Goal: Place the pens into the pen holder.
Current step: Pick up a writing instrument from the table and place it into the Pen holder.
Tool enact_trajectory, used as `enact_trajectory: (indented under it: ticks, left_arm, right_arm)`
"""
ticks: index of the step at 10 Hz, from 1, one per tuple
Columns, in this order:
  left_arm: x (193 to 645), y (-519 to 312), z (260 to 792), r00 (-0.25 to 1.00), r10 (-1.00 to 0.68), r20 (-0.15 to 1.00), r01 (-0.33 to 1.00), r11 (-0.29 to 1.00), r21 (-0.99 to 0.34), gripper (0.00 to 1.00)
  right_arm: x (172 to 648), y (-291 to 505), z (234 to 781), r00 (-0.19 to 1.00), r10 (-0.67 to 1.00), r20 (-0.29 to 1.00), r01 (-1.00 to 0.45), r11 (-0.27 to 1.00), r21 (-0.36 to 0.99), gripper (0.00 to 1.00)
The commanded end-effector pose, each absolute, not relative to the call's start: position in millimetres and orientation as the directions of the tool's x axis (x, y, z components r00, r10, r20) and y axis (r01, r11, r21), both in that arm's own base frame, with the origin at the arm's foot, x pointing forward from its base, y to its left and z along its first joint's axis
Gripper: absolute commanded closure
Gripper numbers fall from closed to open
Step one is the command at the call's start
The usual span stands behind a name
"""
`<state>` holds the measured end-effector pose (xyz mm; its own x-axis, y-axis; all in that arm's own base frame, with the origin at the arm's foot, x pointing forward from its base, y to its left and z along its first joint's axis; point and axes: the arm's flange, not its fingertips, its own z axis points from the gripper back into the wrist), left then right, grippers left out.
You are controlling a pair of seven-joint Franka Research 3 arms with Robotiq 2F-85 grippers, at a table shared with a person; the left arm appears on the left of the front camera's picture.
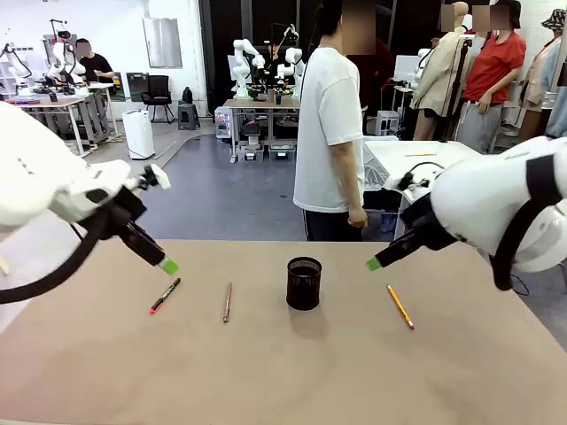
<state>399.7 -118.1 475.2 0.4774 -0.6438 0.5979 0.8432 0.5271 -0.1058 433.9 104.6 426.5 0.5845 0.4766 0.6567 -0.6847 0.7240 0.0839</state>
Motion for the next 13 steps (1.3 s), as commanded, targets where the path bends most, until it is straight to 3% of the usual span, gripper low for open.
enact_trajectory:
  ticks: [1,4,6,7,13]
  left_arm:
    - [405.8,-93.4,484.9,0.357,-0.650,0.671,0.902,0.426,-0.068,0.00]
    - [420.8,-61.4,517.9,0.280,-0.684,0.674,0.912,0.409,0.037,0.00]
    - [425.9,-58.6,521.5,0.268,-0.665,0.697,0.915,0.401,0.031,0.00]
    - [414.5,-58.6,522.9,0.287,-0.688,0.666,0.904,0.424,0.048,0.00]
    - [414.5,-58.6,522.9,0.287,-0.688,0.666,0.904,0.424,0.048,0.00]
  right_arm:
    - [474.0,81.4,400.6,0.510,0.431,0.744,-0.736,0.667,0.118,0.00]
    - [507.0,36.9,406.2,0.460,0.359,0.812,-0.742,0.658,0.130,0.00]
    - [507.7,26.9,421.5,0.412,0.344,0.844,-0.736,0.672,0.086,0.00]
    - [485.9,23.9,425.3,0.484,0.376,0.790,-0.717,0.688,0.112,0.00]
    - [488.2,23.6,420.1,0.476,0.378,0.794,-0.727,0.677,0.114,0.00]
